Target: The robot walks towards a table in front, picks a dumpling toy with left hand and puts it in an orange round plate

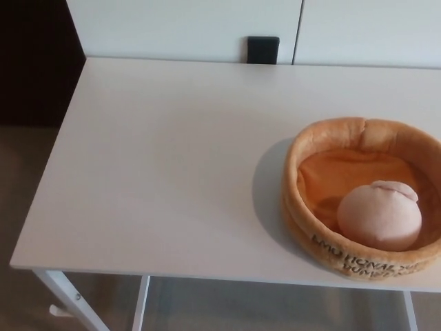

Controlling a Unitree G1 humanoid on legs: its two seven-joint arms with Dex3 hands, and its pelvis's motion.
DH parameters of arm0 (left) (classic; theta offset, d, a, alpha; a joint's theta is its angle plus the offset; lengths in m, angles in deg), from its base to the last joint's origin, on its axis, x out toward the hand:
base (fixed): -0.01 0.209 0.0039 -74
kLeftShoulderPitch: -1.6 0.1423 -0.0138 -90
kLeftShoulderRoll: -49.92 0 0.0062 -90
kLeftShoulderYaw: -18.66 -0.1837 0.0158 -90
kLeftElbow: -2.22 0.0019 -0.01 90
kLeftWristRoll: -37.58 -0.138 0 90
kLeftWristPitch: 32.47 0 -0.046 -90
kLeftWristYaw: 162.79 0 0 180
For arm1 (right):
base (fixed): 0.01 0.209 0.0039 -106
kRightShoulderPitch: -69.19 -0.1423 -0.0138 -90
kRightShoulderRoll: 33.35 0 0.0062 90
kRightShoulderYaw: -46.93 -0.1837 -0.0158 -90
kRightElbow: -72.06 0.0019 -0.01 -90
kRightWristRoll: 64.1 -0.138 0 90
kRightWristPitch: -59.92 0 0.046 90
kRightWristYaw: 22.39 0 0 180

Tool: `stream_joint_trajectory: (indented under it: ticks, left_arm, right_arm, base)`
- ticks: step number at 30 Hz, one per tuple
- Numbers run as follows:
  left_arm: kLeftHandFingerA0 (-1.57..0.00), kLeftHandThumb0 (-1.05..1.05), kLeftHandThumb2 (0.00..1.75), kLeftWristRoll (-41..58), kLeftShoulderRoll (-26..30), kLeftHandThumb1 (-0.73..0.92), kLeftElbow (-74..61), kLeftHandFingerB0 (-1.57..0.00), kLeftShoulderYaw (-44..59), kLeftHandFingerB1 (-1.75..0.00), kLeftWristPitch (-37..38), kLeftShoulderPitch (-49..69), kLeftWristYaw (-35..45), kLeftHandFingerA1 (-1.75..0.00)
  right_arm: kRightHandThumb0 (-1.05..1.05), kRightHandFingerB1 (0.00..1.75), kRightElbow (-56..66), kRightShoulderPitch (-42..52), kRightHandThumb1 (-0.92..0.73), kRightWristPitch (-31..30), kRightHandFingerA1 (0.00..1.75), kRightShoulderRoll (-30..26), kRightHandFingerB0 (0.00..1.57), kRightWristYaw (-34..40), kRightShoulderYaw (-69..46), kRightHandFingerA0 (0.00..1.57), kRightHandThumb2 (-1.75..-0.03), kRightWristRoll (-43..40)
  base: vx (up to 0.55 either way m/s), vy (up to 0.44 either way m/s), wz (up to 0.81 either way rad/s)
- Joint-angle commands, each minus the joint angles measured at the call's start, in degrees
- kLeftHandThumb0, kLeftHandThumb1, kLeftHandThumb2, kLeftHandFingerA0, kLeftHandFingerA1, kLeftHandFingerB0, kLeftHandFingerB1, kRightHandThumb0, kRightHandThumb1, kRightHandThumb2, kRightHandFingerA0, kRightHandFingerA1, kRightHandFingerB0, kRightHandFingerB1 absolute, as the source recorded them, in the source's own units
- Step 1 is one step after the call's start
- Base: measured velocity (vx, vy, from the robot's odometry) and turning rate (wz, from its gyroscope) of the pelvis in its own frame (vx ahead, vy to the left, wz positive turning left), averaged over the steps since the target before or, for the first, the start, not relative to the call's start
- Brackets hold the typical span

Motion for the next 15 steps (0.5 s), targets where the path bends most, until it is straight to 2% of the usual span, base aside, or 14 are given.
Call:
stream_joint_trajectory:
  ticks: [1, 2, 3, 4, 6, 7, 8, 9, 12, 13, 14, 15]
  left_arm:
    - [-0.57, -0.20, 0.55, -14.84, 16.76, 0.50, 43.99, -0.50, -15.12, -0.37, 19.92, -3.30, -19.30, -0.45]
    - [-0.56, -0.36, 0.56, -14.60, 16.70, 0.54, 45.76, -0.51, -16.06, -0.37, 19.65, -4.71, -18.74, -0.47]
    - [-0.56, -0.36, 0.56, -14.48, 16.75, 0.54, 46.76, -0.51, -16.72, -0.37, 19.69, -5.41, -18.82, -0.47]
    - [-0.49, -0.24, 0.56, -14.23, 16.23, 0.52, 48.32, -0.41, -17.89, -0.34, 17.92, -7.95, -17.71, -0.47]
    - [-0.49, -0.24, 0.56, -13.83, 15.67, 0.52, 49.61, -0.41, -18.96, -0.34, 15.89, -10.52, -16.55, -0.47]
    - [-0.70, -0.25, 0.56, -12.51, 15.32, 0.52, 49.46, -0.39, -18.46, -0.35, 14.46, -11.64, -15.06, -0.65]
    - [-0.70, -0.25, 0.56, -11.43, 15.23, 0.52, 49.52, -0.39, -18.19, -0.35, 13.84, -12.27, -14.30, -0.65]
    - [-0.80, -0.28, 0.56, -10.08, 14.31, 0.54, 50.49, -0.40, -17.45, -0.37, 12.75, -13.87, -14.99, -0.70]
    - [-0.79, -0.28, 0.56, -6.40, 10.72, 0.55, 56.01, -0.39, -15.41, -0.39, 9.14, -19.47, -21.42, -0.76]
    - [-0.65, -0.29, 0.58, -6.68, 9.74, 0.62, 57.52, -0.44, -15.58, -0.42, 7.97, -20.11, -25.79, -0.72]
    - [-0.65, -0.29, 0.58, -7.35, 8.82, 0.62, 58.89, -0.44, -15.95, -0.42, 6.85, -20.44, -30.61, -0.72]
    - [-0.61, -0.34, 0.59, -7.02, 8.19, 0.66, 60.31, -0.43, -15.79, -0.43, 6.62, -20.72, -32.55, -0.62]
  right_arm:
    - [-0.30, 0.33, -2.15, 4.41, -0.57, -0.31, 0.71, -0.09, 0.34, 2.06, -2.85, 0.76, -0.57, -2.55]
    - [-0.27, 0.33, -1.67, 5.18, -0.60, 0.24, 0.67, -0.15, 0.36, 2.33, -2.73, 0.72, -0.58, -2.44]
    - [-0.27, 0.33, -1.33, 5.66, -0.60, 0.55, 0.67, -0.19, 0.36, 2.46, -2.65, 0.72, -0.58, -2.36]
    - [-0.26, 0.35, -1.08, 6.57, -0.60, 1.26, 0.60, -0.37, 0.36, 2.77, -2.76, 0.67, -0.60, -2.40]
    - [-0.26, 0.35, -1.16, 7.11, -0.60, 1.76, 0.60, -0.53, 0.36, 2.97, -3.03, 0.67, -0.60, -2.53]
    - [-0.25, 0.35, -1.32, 7.63, -0.60, 2.04, 0.63, -0.57, 0.36, 3.17, -2.88, 0.66, -0.60, -2.31]
    - [-0.25, 0.35, -1.41, 7.95, -0.60, 2.17, 0.63, -0.57, 0.36, 3.28, -2.73, 0.66, -0.60, -2.10]
    - [-0.27, 0.34, -1.65, 8.32, -0.59, 2.40, 0.62, -0.44, 0.38, 3.19, -2.88, 0.68, -0.59, -2.21]
    - [-0.26, 0.35, -1.53, 8.60, -0.56, 2.72, 0.59, 0.02, 0.36, 2.42, -3.71, 0.66, -0.58, -2.87]
    - [-0.22, 0.35, -1.30, 8.92, -0.55, 2.93, 0.58, 0.20, 0.36, 2.22, -3.94, 0.64, -0.59, -3.02]
    - [-0.22, 0.35, -1.06, 9.32, -0.55, 3.20, 0.58, 0.40, 0.36, 2.03, -4.16, 0.64, -0.59, -3.16]
    - [-0.24, 0.34, -0.98, 9.56, -0.55, 3.21, 0.58, 0.52, 0.36, 1.95, -4.16, 0.64, -0.58, -3.10]
  base:
    - [0.00, 0.000, 0.00]
    - [0.00, 0.000, 0.00]
    - [0.00, 0.000, 0.00]
    - [0.00, 0.000, 0.00]
    - [0.00, 0.000, 0.00]
    - [0.00, 0.000, 0.00]
    - [0.00, 0.000, 0.00]
    - [0.00, 0.000, 0.00]
    - [0.00, 0.000, 0.00]
    - [0.00, 0.000, 0.00]
    - [0.00, 0.000, 0.00]
    - [0.00, 0.000, 0.00]
